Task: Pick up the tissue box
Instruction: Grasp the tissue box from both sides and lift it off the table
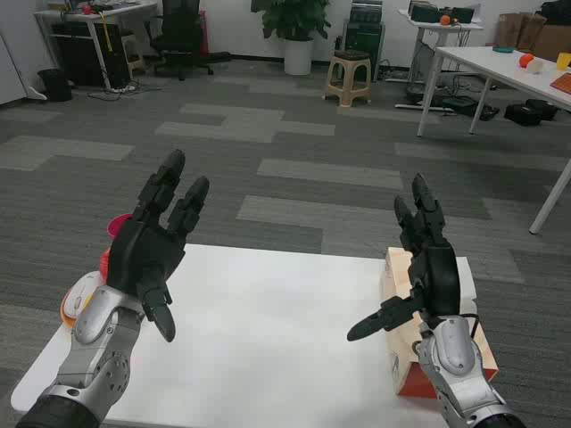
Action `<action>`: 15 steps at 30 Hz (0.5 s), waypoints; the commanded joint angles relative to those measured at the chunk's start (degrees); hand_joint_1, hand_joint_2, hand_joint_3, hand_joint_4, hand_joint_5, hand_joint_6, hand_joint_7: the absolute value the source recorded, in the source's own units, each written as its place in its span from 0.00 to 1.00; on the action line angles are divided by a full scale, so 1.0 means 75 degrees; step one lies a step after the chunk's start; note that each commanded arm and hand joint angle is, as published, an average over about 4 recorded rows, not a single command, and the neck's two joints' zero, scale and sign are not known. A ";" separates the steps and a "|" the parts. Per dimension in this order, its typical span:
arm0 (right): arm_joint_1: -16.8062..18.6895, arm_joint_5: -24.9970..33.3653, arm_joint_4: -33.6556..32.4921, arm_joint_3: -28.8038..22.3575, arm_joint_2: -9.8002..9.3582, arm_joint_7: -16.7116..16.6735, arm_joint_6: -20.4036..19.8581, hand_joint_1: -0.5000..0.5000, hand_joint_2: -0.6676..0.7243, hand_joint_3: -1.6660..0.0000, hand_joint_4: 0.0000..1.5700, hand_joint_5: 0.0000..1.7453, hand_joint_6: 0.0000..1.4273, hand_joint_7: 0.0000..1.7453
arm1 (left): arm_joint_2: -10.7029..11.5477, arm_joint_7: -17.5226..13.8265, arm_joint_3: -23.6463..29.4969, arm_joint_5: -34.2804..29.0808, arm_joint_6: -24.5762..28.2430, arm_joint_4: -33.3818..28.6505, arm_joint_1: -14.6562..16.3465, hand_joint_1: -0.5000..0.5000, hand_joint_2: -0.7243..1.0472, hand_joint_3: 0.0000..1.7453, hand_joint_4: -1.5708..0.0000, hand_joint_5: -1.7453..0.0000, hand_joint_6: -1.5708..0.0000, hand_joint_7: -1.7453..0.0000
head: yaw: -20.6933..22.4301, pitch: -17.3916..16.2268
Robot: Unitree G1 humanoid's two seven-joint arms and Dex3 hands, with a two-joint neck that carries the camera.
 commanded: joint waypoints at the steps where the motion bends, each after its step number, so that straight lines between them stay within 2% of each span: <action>1: 0.0794 0.0002 -0.1475 -0.0684 0.0168 -0.0870 -0.0680 0.04 0.82 1.00 0.02 0.00 0.00 0.00 | -0.0082 0.1047 -0.0347 0.0283 -0.0413 -0.0791 0.0174 1.00 0.10 0.02 1.00 0.94 1.00 1.00 | -0.0838 0.0268; 3: 0.0794 0.0002 -0.1475 -0.0684 0.0165 -0.0870 -0.0680 0.04 0.82 1.00 0.02 0.00 0.00 0.00 | -0.0087 0.1047 -0.0352 0.0283 -0.0411 -0.0791 0.0174 1.00 0.10 0.03 1.00 0.94 1.00 1.00 | -0.0510 0.0183; 15: 0.0806 0.0002 -0.1487 -0.0690 0.0151 -0.0870 -0.0680 0.04 0.82 1.00 0.02 0.00 0.00 0.00 | -0.0096 0.1047 -0.0379 0.0301 -0.0413 -0.0820 0.0174 1.00 0.10 0.00 1.00 0.94 1.00 1.00 | -0.0530 0.0210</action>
